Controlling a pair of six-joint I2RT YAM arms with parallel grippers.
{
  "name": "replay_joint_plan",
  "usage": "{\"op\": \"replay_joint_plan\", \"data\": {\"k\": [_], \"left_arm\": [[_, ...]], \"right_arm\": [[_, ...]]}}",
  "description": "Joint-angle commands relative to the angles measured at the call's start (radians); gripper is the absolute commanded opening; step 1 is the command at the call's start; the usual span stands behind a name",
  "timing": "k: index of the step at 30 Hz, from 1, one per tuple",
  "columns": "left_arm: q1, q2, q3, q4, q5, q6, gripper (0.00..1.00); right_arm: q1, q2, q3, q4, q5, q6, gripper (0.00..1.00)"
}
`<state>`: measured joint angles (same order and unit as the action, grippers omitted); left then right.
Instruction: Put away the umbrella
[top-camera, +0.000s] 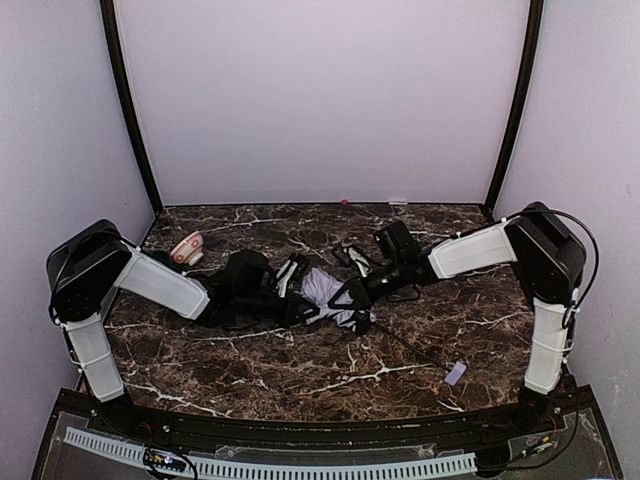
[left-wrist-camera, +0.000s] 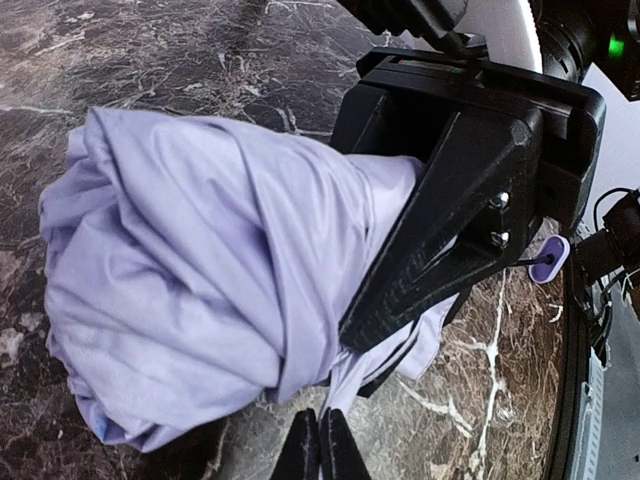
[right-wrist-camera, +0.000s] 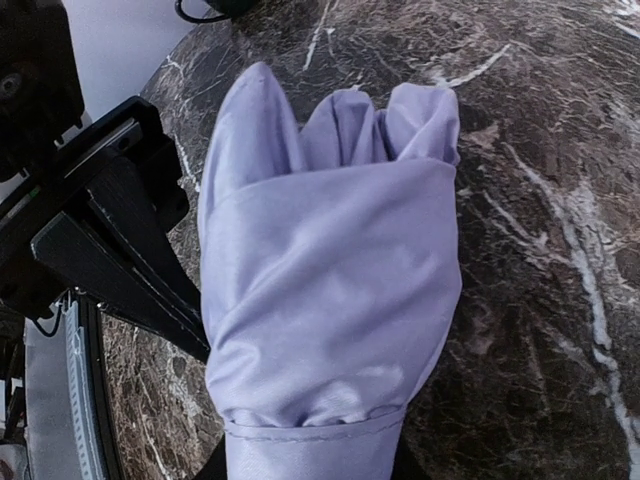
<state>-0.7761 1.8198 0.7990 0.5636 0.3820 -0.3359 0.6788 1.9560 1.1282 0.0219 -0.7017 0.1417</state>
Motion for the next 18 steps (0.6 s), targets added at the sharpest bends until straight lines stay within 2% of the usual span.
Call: {"op": "replay_joint_plan", "data": {"k": [1, 8, 11, 12, 14, 15, 18], "left_arm": [[0.05, 0.053, 0.075, -0.144, -0.061, -0.031, 0.0], [0.081, 0.16, 0.181, -0.298, -0.022, -0.046, 0.0], [0.088, 0.189, 0.212, -0.345, -0.015, -0.038, 0.0], [0.09, 0.2, 0.222, -0.357, -0.009, -0.037, 0.0], [0.09, 0.207, 0.229, -0.364, 0.009, -0.031, 0.0], [0.09, 0.205, 0.231, -0.363, 0.016, -0.028, 0.0], [0.09, 0.203, 0.231, -0.363, 0.024, -0.019, 0.0]], "right_arm": [[-0.064, 0.043, 0.018, -0.062, 0.064, -0.013, 0.31], [-0.076, 0.09, 0.063, -0.128, 0.114, -0.052, 0.55], [-0.081, 0.074, 0.054, -0.132, 0.142, -0.057, 0.68], [-0.082, 0.066, 0.056, -0.14, 0.145, -0.064, 0.74], [-0.082, 0.044, 0.058, -0.157, 0.154, -0.079, 0.96], [-0.081, 0.028, 0.056, -0.16, 0.16, -0.092, 0.99], [-0.078, -0.028, 0.034, -0.141, 0.187, -0.109, 1.0]]}}
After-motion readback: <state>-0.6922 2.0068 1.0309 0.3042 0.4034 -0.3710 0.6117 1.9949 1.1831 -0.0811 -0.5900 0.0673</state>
